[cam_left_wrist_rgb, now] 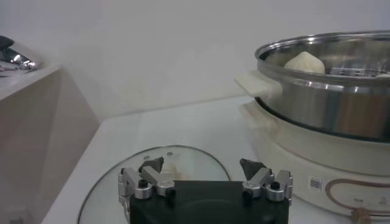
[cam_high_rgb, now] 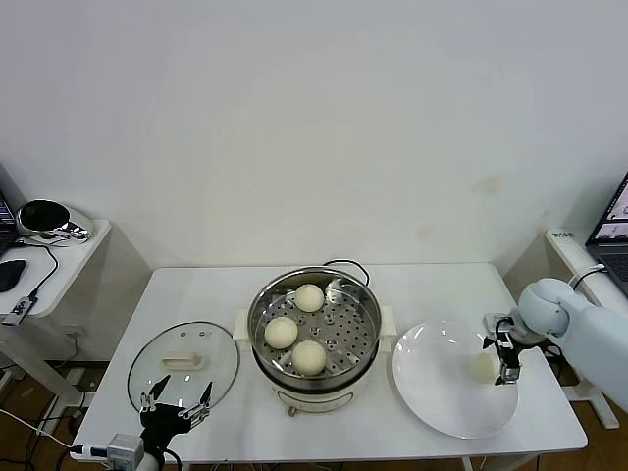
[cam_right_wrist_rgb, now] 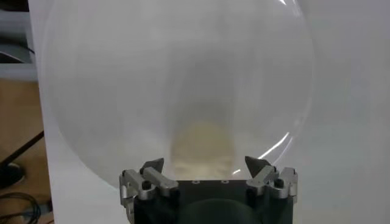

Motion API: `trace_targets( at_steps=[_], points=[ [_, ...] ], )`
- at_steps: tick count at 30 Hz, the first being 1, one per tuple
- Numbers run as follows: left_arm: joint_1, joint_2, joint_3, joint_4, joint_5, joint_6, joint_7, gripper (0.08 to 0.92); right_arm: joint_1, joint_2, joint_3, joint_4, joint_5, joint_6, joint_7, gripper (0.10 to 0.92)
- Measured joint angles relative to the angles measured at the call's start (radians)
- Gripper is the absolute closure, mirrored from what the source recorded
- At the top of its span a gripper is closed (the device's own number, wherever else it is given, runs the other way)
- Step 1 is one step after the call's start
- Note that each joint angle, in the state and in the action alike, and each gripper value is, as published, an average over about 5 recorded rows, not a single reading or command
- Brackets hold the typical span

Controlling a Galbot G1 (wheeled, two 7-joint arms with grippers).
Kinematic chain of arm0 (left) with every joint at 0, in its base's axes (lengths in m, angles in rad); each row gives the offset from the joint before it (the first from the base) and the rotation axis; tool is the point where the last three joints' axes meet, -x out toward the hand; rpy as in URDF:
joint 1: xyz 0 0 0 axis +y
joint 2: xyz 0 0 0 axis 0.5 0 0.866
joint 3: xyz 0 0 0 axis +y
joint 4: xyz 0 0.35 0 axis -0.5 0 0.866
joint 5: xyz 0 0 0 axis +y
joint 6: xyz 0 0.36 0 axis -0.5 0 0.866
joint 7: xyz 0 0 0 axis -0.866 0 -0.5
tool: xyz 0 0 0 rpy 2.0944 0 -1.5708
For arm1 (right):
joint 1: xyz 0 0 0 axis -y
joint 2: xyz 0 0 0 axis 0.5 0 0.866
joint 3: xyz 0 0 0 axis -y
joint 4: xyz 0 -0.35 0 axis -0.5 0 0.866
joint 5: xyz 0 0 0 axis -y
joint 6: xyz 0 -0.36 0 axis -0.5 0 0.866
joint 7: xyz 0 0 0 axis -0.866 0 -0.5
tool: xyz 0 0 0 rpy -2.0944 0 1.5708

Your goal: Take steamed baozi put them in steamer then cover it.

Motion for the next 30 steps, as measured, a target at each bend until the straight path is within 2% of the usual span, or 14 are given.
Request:
trace_targets(
  at_steps=[5, 8, 16, 25, 30],
  points=[
    [-0.006, 0.000, 0.001, 0.008, 0.000, 0.000, 0.000, 0.177, 0.001, 0.012, -0.003, -0.013, -0.003, 0.001, 0.007, 0.204],
    [-0.008, -0.001, 0.002, 0.012, 0.000, 0.000, 0.000, 0.177, 0.006, 0.016, -0.007, -0.018, -0.003, 0.001, 0.010, 0.233],
    [-0.017, 0.001, 0.002, 0.025, 0.000, 0.000, 0.000, 0.177, 0.020, 0.013, -0.017, -0.019, 0.000, -0.004, 0.012, 0.444],
    [-0.023, -0.002, 0.008, 0.032, 0.000, 0.000, 0.000, 0.177, 0.050, 0.002, -0.040, -0.004, 0.019, -0.019, 0.008, 0.614],
    [-0.025, -0.002, 0.009, 0.031, -0.001, -0.001, -0.001, 0.177, 0.085, -0.011, -0.070, 0.013, 0.043, -0.031, 0.003, 0.642]
  ],
)
